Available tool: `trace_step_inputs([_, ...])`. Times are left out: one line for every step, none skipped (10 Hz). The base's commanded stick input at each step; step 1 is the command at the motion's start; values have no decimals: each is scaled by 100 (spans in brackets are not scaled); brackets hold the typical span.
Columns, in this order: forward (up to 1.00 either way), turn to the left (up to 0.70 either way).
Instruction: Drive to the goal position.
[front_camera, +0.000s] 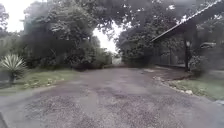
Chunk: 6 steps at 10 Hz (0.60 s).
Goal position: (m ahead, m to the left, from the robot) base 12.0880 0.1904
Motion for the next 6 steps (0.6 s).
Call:
trace_step_inputs([70,0])
trace_step_inputs([70,0])
trace_step_inputs([70,0])
trace_step_inputs([70,0])
trace_step_inputs([70,-13])
trace_step_inputs([70,-31])
